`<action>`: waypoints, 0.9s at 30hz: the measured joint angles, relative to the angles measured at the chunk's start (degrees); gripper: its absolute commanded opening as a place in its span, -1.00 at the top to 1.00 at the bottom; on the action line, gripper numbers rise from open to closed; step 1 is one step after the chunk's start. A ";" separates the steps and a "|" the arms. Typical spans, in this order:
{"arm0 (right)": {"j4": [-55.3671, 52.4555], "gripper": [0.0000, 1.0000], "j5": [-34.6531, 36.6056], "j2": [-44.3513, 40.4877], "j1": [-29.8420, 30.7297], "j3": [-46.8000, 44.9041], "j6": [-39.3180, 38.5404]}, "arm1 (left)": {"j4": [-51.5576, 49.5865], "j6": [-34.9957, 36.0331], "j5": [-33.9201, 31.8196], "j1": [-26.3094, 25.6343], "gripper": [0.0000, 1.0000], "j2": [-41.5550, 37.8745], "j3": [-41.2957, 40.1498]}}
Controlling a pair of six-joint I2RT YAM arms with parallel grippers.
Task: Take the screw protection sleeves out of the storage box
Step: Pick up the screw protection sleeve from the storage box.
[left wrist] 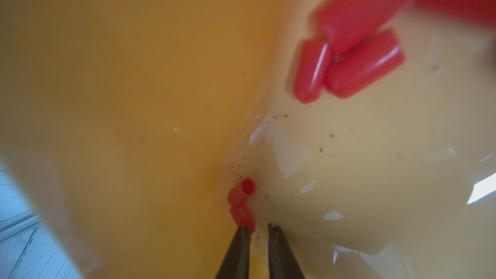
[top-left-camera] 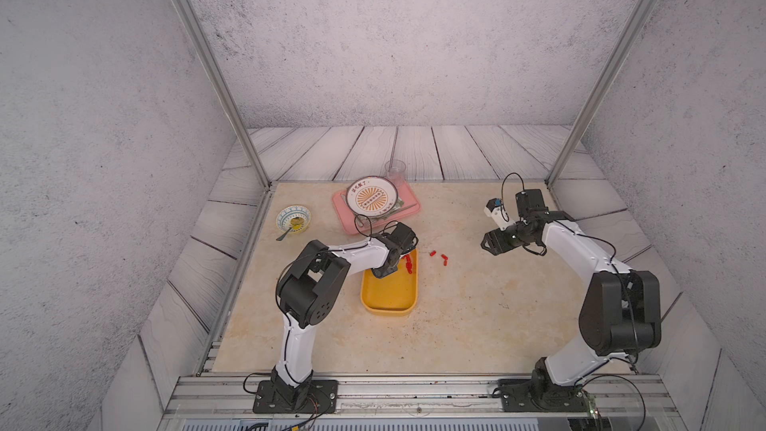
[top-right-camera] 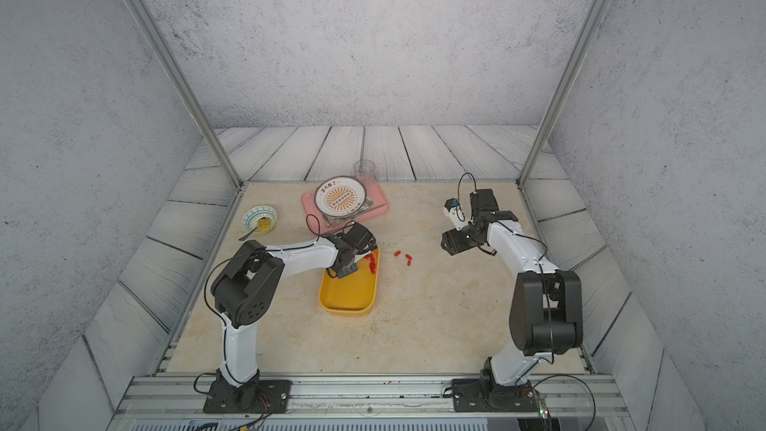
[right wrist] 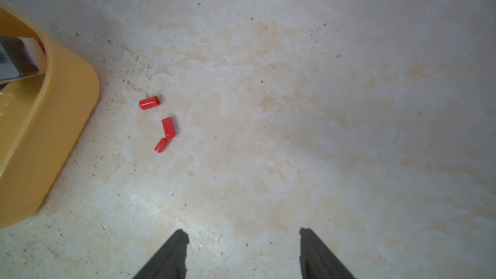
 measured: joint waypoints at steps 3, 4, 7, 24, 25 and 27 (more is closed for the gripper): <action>-0.13 -0.38 0.00 0.00 0.00 -0.15 -0.07 | 0.55 0.57 -0.11 -0.20 0.66 -0.20 -0.44; -0.22 -0.38 0.00 0.00 0.00 -0.22 -0.09 | 0.68 0.61 -0.13 -0.24 0.67 -0.22 -0.52; -0.24 -0.38 -0.02 0.00 0.00 -0.37 -0.13 | 1.22 1.31 -0.42 -0.26 0.69 -0.26 -0.76; -0.28 -0.38 -0.04 0.00 0.00 -0.48 -0.17 | 3.28 4.76 -2.16 -0.37 0.70 -0.94 -1.77; -0.28 -0.38 -0.04 0.00 0.00 -0.50 -0.17 | 3.41 4.96 -2.36 -0.39 0.70 -0.96 -1.77; -0.31 -0.38 -0.04 0.00 0.00 -0.50 -0.20 | 3.74 5.38 -2.58 -0.37 0.70 -0.96 -1.77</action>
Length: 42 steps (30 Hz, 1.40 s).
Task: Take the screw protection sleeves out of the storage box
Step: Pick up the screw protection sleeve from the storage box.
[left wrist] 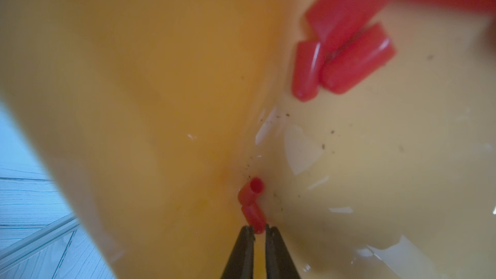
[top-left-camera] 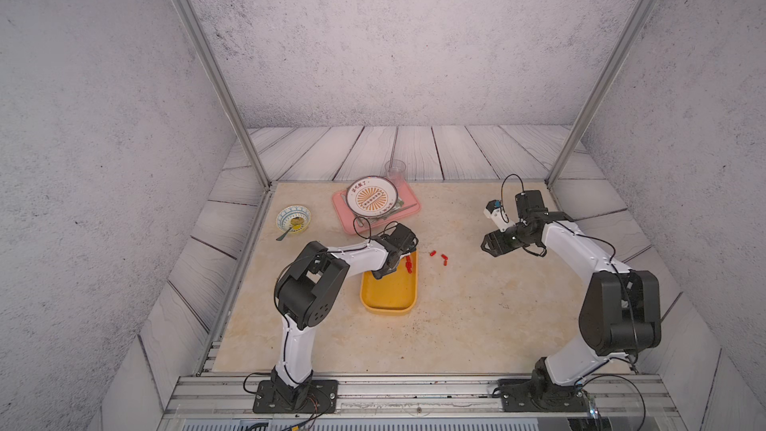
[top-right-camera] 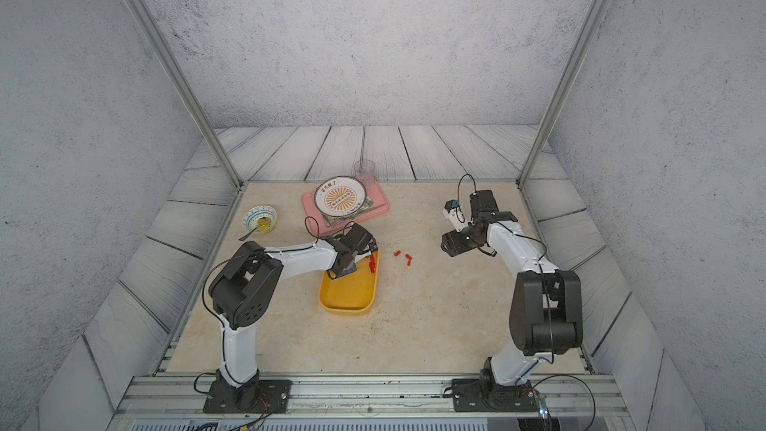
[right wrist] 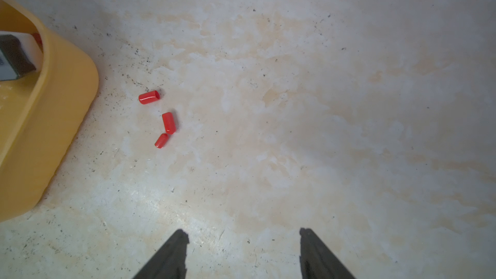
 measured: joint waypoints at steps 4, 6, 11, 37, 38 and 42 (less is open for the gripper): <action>0.00 -0.38 0.00 0.00 0.00 0.02 -0.33 | 0.76 0.79 -0.31 0.00 0.68 0.00 0.00; 0.00 -0.38 0.00 0.00 0.00 0.02 -0.39 | 1.29 1.25 -0.55 0.00 0.67 0.00 0.00; -0.09 -0.38 0.00 0.00 0.00 0.00 -0.42 | 1.81 1.81 -0.59 0.00 0.66 0.26 0.00; -0.31 -0.38 -0.24 0.00 0.00 0.00 -0.81 | 4.63 3.13 -2.86 0.50 0.61 2.56 0.33; -0.31 -0.38 -0.26 0.00 0.00 0.02 -0.81 | 4.44 2.93 -2.80 0.52 0.62 2.60 0.42; -0.31 -0.38 -0.33 0.00 -0.02 0.00 -0.81 | 3.61 2.05 -2.34 0.61 0.69 2.75 0.72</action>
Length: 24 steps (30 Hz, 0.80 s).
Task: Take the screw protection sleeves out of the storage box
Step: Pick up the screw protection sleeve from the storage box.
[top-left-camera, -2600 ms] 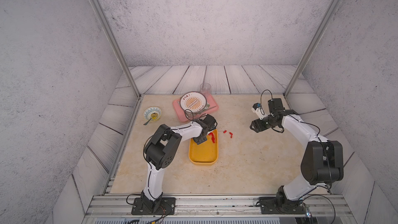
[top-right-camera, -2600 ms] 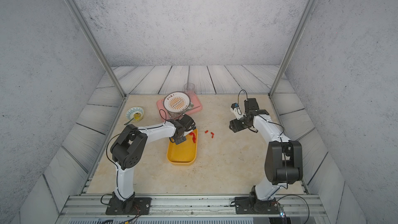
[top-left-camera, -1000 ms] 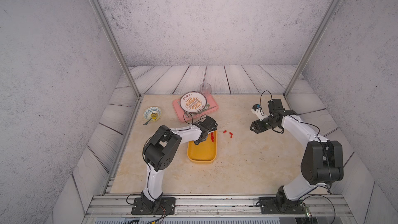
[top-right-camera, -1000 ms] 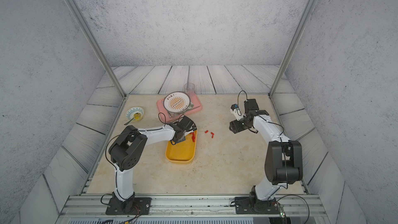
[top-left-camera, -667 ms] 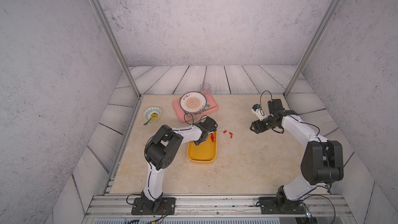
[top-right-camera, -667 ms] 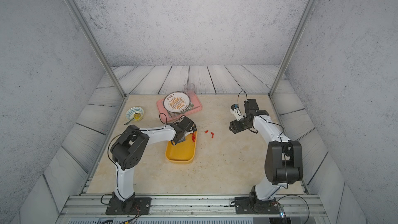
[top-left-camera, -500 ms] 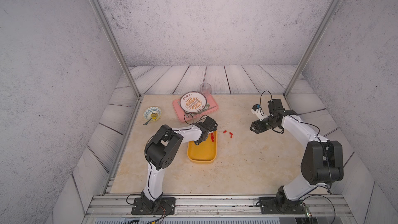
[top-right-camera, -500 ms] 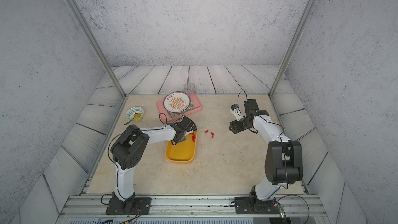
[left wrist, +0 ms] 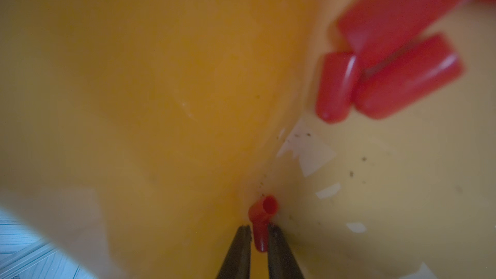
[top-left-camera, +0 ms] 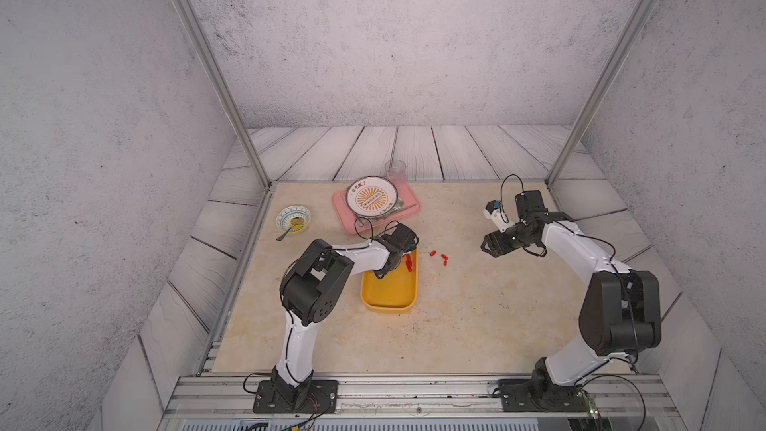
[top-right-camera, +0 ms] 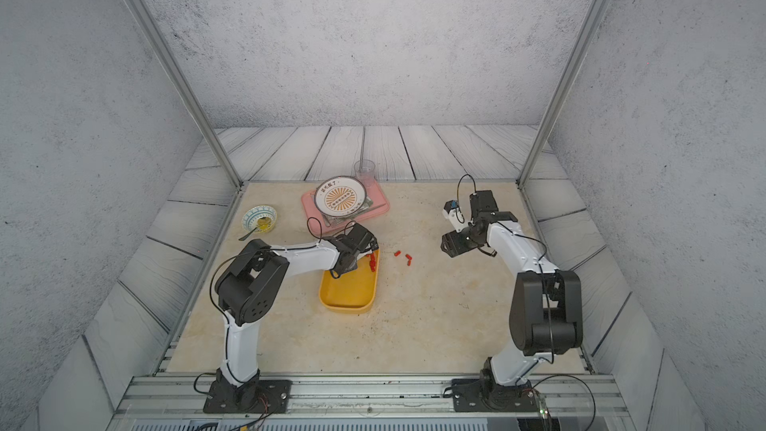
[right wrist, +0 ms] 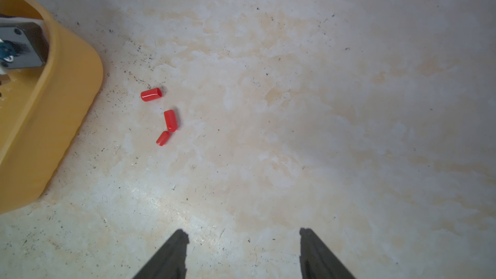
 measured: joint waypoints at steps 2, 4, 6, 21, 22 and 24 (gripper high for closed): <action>0.00 -0.38 0.00 0.00 0.02 0.00 0.00 | -0.81 -0.74 0.48 0.11 0.72 0.07 0.39; 0.00 -0.38 -0.02 0.00 0.00 0.00 0.00 | -2.14 -1.53 1.40 0.31 0.74 0.07 0.94; 0.00 -0.37 -0.02 0.00 0.00 0.00 0.00 | -3.17 -2.08 2.19 0.46 0.77 0.07 1.42; 0.00 -0.38 -0.04 0.00 0.00 0.00 0.00 | -10.97 -5.88 8.52 1.51 0.95 -0.81 4.13; 0.00 -0.38 -0.04 0.00 0.02 0.02 0.00 | -11.28 -5.92 8.81 1.51 0.95 -0.98 4.13; 0.00 -0.38 -0.04 0.00 0.00 0.00 0.00 | -12.13 -6.10 9.49 1.51 0.95 -1.42 4.13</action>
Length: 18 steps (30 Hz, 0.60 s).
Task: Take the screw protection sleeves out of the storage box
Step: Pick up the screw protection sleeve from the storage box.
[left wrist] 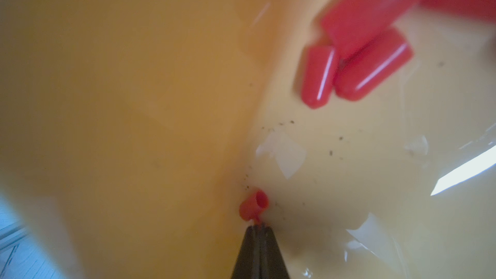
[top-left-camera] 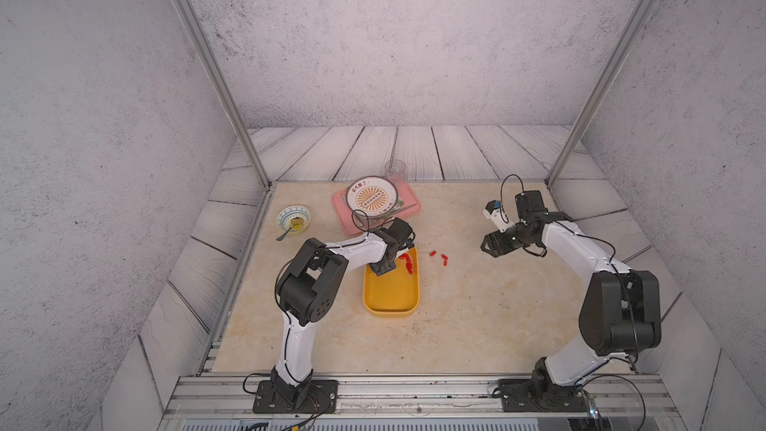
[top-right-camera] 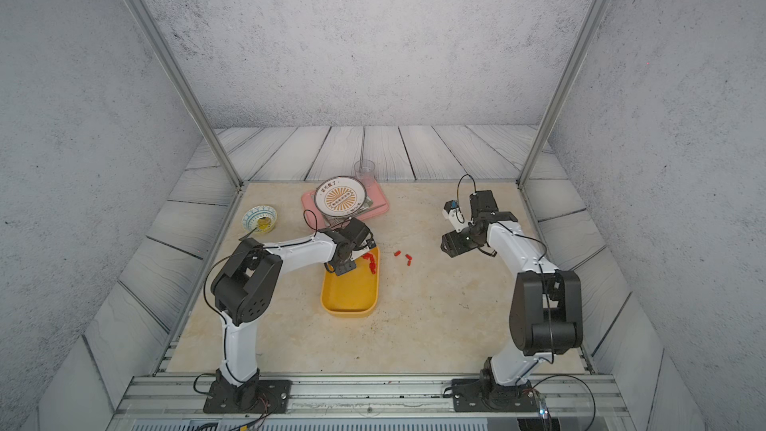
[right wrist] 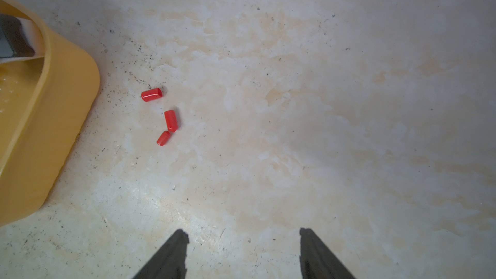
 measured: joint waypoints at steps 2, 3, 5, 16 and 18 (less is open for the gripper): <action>0.00 -0.38 0.00 0.00 0.00 0.02 -0.02 | -0.72 -0.24 0.70 0.00 0.96 -0.55 0.00; 0.00 -0.38 0.00 0.00 0.02 0.00 -0.02 | -0.96 -0.42 0.98 0.00 0.96 -0.90 0.00; 0.00 -0.38 0.00 0.00 0.02 0.02 -0.02 | -1.75 -0.85 1.60 0.00 0.96 -1.57 0.20; -0.02 -0.38 0.00 0.00 0.02 0.02 0.04 | -7.04 -3.26 5.57 -0.66 0.96 -6.51 2.16; -0.02 -0.38 0.00 0.00 -0.07 0.02 0.46 | -9.03 -4.22 7.23 -1.20 0.96 -7.48 3.85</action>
